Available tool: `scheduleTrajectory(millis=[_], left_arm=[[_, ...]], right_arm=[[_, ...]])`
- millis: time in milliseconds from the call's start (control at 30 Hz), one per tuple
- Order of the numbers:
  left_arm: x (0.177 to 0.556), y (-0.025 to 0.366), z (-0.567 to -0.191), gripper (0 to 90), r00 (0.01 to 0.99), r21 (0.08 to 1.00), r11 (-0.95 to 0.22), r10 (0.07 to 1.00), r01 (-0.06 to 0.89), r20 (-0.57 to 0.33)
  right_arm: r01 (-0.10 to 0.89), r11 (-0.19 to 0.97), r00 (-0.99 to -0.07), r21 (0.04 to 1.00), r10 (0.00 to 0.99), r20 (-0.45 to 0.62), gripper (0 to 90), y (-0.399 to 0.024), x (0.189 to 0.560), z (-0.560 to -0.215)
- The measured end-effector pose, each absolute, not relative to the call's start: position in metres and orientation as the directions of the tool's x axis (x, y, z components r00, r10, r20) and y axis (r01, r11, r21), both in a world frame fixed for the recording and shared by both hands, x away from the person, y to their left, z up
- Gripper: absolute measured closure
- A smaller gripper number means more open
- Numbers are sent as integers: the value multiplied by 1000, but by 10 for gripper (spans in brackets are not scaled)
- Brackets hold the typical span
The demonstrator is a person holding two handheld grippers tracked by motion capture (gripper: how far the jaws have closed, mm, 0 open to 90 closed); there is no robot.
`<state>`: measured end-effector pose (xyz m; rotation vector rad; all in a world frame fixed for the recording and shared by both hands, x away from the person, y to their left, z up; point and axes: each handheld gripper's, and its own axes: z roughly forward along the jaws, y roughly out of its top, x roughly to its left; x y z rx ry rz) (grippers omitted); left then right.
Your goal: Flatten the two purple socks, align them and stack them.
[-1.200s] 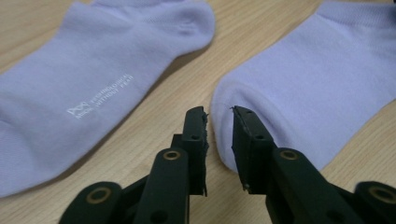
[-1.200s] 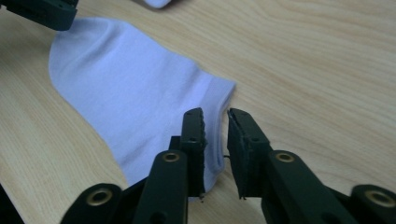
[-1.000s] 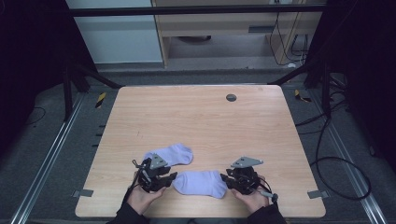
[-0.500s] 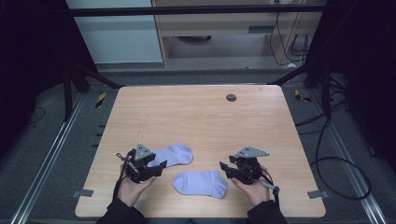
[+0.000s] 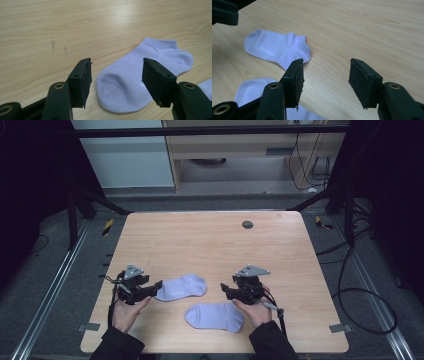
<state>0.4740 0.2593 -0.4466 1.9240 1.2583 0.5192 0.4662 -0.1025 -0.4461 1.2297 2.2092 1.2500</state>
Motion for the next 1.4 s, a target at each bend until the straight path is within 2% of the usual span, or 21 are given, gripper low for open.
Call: scheduleTrajectory(millis=[333,600,933,1167,1400], left_arm=[[486,272,-454,391,394,759,-214,917,615,-62],[492,273,-466,411,387,728,-228,920,647,-56],[493,270,-477,490,404,693,-259,913,672,-50],[492,267,-482,558,417,674,-289,909,680,-31],[493,264,-486,629,416,651,-293,909,700,-39]], right_arm=[[533,257,-574,806,809,122,440,-74,491,-442],[553,295,-582,779,806,108,462,-53,508,-447],[556,378,-616,740,785,62,518,-26,521,-464],[573,383,-605,724,794,59,574,-17,526,-474],[580,408,-612,705,789,47,591,-9,529,-484]])
